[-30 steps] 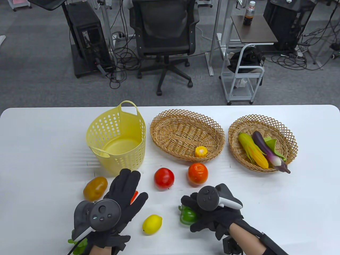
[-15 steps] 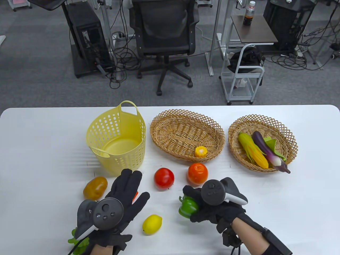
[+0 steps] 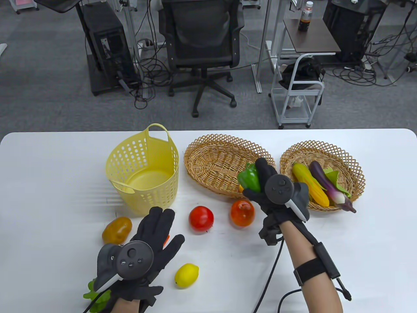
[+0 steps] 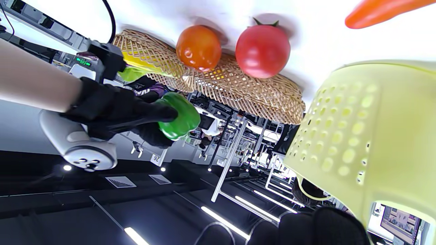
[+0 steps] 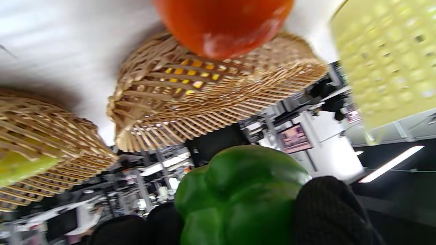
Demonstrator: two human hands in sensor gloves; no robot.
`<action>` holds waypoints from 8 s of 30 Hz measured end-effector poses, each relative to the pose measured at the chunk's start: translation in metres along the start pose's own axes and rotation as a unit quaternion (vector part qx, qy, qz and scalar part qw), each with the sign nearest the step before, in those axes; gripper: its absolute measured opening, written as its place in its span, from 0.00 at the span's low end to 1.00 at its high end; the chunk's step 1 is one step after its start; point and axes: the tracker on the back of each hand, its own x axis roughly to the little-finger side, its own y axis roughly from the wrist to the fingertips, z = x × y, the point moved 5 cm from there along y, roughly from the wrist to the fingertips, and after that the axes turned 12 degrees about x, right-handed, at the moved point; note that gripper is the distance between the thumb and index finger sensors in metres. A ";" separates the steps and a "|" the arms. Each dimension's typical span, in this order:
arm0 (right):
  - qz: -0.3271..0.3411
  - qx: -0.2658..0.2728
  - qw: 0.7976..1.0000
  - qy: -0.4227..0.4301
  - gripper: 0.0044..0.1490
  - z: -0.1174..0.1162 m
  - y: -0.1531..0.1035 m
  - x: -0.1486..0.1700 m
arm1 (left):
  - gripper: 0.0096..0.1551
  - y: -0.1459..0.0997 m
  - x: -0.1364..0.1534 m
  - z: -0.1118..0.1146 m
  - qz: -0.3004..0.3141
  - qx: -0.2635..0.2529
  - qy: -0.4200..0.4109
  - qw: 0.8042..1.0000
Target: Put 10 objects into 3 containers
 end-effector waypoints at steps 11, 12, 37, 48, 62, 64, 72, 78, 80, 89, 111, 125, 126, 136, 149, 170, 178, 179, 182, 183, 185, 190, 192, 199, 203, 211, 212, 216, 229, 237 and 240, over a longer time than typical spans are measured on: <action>-0.127 -0.011 0.991 -0.040 0.64 -0.033 0.024 0.036 | 0.46 0.002 0.003 0.001 0.000 0.002 -0.005 1.000; -0.129 -0.015 0.991 -0.039 0.64 -0.036 0.025 0.037 | 0.46 0.002 0.003 0.001 0.000 0.001 -0.005 1.000; -0.076 -0.068 0.995 -0.017 0.56 -0.045 0.003 0.030 | 0.46 0.002 0.003 0.003 0.001 0.005 -0.004 1.000; 0.031 -0.197 0.975 -0.096 0.49 -0.064 -0.041 -0.007 | 0.46 0.001 0.003 0.003 0.004 0.004 -0.005 1.000; 0.066 -0.239 0.952 -0.177 0.56 -0.099 -0.061 -0.011 | 0.46 -0.002 0.002 0.002 0.010 0.001 -0.008 1.000; 0.069 -0.230 0.954 -0.180 0.57 -0.099 -0.063 -0.010 | 0.46 -0.002 0.002 0.002 0.011 0.001 -0.008 1.000; 0.086 -0.182 0.954 -0.221 0.62 -0.102 -0.072 -0.007 | 0.46 -0.006 0.001 -0.001 0.018 -0.006 -0.010 1.000; 0.094 -0.167 0.959 -0.209 0.63 -0.088 -0.072 -0.010 | 0.46 -0.010 -0.001 -0.003 0.025 -0.012 -0.012 1.000; 0.096 -0.158 0.967 -0.177 0.64 -0.076 -0.069 -0.017 | 0.46 -0.010 -0.001 -0.003 0.025 -0.012 -0.013 1.000; 0.083 -0.072 0.987 -0.116 0.64 -0.042 -0.031 -0.053 | 0.45 -0.012 -0.001 -0.006 0.029 -0.018 -0.017 0.999; -0.041 -0.050 0.992 -0.105 0.54 -0.081 0.022 -0.041 | 0.45 -0.014 0.003 -0.010 0.030 -0.024 -0.027 0.999; 0.003 -0.077 0.995 -0.063 0.55 -0.058 -0.004 -0.030 | 0.45 -0.012 0.003 -0.009 0.022 -0.017 -0.022 0.999; 0.008 -0.081 0.995 -0.057 0.55 -0.056 -0.008 -0.028 | 0.45 -0.012 0.003 -0.009 0.022 -0.017 -0.022 0.999; 0.003 -0.264 0.961 0.080 0.56 -0.023 -0.087 0.018 | 0.46 -0.008 0.004 -0.007 0.012 -0.013 -0.020 1.000; 0.004 -0.182 0.970 0.163 0.55 0.014 -0.113 0.063 | 0.46 -0.006 0.005 -0.007 0.009 -0.018 -0.010 1.000; 0.006 -0.120 0.977 0.176 0.54 0.018 -0.114 0.081 | 0.58 0.021 0.123 -0.003 -0.233 0.156 0.050 0.959; -0.004 -0.126 0.977 0.174 0.54 0.017 -0.115 0.082 | 0.58 0.033 0.186 0.028 -0.342 0.265 0.035 0.901; -0.005 -0.126 0.977 0.173 0.54 0.017 -0.115 0.082 | 0.58 0.034 0.193 0.032 -0.353 0.273 0.037 0.894; -0.010 -0.131 0.976 0.173 0.54 0.017 -0.114 0.083 | 0.57 0.039 0.205 0.040 -0.369 0.287 0.040 0.883; -0.010 -0.137 0.976 0.171 0.54 0.016 -0.114 0.084 | 0.57 0.040 0.207 0.041 -0.370 0.290 0.039 0.882; -0.015 -0.139 0.975 0.170 0.54 0.015 -0.114 0.085 | 0.57 0.043 0.213 0.045 -0.377 0.296 0.039 0.877; -0.020 -0.146 0.974 0.170 0.54 0.015 -0.114 0.086 | 0.56 0.048 0.220 0.055 -0.378 0.305 0.023 0.874; -0.021 -0.149 0.973 0.174 0.53 0.017 -0.113 0.089 | 0.56 0.052 0.221 0.058 -0.377 0.310 0.029 0.872; -0.031 -0.149 0.976 0.153 0.53 0.020 -0.113 0.093 | 0.57 0.056 0.226 0.071 -0.372 0.321 0.052 0.869; -0.030 -0.147 0.977 0.154 0.53 0.020 -0.112 0.093 | 0.57 0.050 0.232 0.069 -0.370 0.316 0.040 0.873; -0.055 -0.146 0.978 0.135 0.53 0.021 -0.112 0.100 | 0.58 0.022 0.239 0.047 -0.371 0.284 0.044 0.883; -0.055 -0.146 0.978 0.136 0.53 0.021 -0.112 0.100 | 0.59 0.019 0.239 0.044 -0.368 0.277 0.040 0.887; -0.050 -0.147 0.979 0.131 0.53 0.021 -0.112 0.098 | 0.59 0.007 0.236 0.016 -0.338 0.207 -0.002 0.918; -0.057 -0.155 0.977 0.132 0.54 0.018 -0.113 0.100 | 0.59 -0.008 0.217 -0.068 -0.241 -0.052 -0.082 0.966; -0.067 -0.152 0.977 0.135 0.54 0.019 -0.112 0.102 | 0.59 0.009 0.199 -0.101 -0.194 -0.195 -0.114 0.955; -0.066 -0.151 0.977 0.137 0.54 0.019 -0.112 0.102 | 0.59 0.025 0.192 -0.105 -0.172 -0.209 -0.158 0.950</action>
